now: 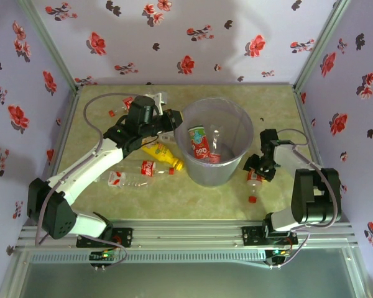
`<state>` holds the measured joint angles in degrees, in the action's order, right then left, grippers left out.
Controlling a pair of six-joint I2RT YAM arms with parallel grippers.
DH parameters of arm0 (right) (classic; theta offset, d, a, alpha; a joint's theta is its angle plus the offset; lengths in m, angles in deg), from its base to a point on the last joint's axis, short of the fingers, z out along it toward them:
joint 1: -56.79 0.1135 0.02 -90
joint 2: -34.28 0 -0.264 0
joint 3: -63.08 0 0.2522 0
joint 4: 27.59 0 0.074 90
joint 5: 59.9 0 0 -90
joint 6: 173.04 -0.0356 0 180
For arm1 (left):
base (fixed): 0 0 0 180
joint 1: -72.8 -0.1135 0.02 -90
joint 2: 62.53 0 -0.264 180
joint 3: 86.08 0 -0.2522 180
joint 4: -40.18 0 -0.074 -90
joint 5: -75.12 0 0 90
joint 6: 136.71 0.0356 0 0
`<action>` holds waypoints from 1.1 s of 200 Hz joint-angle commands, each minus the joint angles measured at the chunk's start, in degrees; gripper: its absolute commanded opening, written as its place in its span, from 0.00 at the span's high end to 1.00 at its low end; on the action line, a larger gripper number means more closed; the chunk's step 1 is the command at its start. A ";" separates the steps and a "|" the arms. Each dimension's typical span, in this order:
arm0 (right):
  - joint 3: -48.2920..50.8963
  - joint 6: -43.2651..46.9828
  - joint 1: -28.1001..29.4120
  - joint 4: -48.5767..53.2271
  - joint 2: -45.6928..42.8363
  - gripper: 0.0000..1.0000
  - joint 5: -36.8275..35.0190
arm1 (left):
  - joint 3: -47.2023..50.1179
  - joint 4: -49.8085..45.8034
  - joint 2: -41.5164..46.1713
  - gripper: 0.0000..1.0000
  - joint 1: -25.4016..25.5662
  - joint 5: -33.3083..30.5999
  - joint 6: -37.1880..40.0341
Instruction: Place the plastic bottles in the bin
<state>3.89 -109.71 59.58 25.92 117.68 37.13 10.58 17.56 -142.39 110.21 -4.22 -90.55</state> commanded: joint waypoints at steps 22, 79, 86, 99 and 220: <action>-4.35 -0.19 0.20 4.95 -5.62 0.46 -6.65 | -1.89 -1.77 -0.96 1.00 0.30 -0.55 1.28; -11.52 -0.22 0.20 10.94 -16.69 0.57 -13.01 | -4.01 -2.81 -3.08 1.00 0.30 -0.57 2.30; -12.60 -0.22 0.17 11.18 -18.33 0.58 -13.42 | -4.23 -2.99 -3.41 1.00 0.29 -0.55 2.45; -14.71 -0.30 0.22 11.55 -21.21 0.61 -13.73 | -4.59 -3.15 -3.88 0.99 0.32 -0.56 2.60; -31.19 -2.40 0.46 -3.13 -31.16 0.65 -7.27 | -4.97 -1.24 -6.51 0.98 0.30 -0.64 1.03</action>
<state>-23.19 -110.57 59.58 30.68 85.61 26.18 6.12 16.40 -146.76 110.36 -3.76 -90.35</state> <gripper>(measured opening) 0.496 0.119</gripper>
